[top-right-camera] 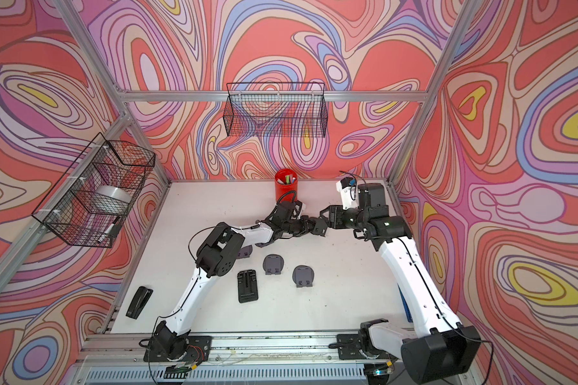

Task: Open the phone stand
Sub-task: Place the phone stand at the center of the board.

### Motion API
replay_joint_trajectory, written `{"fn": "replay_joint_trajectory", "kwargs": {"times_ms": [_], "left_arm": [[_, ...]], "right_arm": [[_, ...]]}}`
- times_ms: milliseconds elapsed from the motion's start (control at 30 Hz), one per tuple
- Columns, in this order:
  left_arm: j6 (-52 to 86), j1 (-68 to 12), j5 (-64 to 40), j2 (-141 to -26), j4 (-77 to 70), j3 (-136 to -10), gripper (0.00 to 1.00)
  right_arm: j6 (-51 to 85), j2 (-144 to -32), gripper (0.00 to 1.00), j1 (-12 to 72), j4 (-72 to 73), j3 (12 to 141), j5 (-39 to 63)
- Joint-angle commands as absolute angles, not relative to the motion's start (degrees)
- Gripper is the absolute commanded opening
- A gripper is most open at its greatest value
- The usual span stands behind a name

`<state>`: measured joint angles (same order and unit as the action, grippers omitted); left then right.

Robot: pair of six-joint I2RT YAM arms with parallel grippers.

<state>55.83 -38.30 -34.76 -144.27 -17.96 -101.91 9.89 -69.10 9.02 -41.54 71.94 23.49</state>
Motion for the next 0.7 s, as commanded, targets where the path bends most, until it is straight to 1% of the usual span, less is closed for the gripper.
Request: {"fn": "replay_joint_trajectory", "kwargs": {"times_ms": [0,133,433,667], "left_arm": [[56.9,-38.2,-34.2,-144.6,-17.3,-104.1,0.00],[56.7,-38.2,-34.1,-144.7,-15.7,-104.2,0.00],[54.5,-37.9,-33.4,-143.8,-11.6,-104.2,0.16],[54.1,-37.4,-33.3,-142.9,-11.2,-102.2,0.25]], "right_arm": [[10.2,-68.1,0.52,8.7,-39.9,70.8,24.2],[10.1,-68.1,0.52,8.5,-39.3,70.2,24.4],[10.0,-68.1,0.52,8.5,-38.7,69.5,24.5],[10.0,-68.1,0.52,8.5,-38.6,69.3,24.6]]}}
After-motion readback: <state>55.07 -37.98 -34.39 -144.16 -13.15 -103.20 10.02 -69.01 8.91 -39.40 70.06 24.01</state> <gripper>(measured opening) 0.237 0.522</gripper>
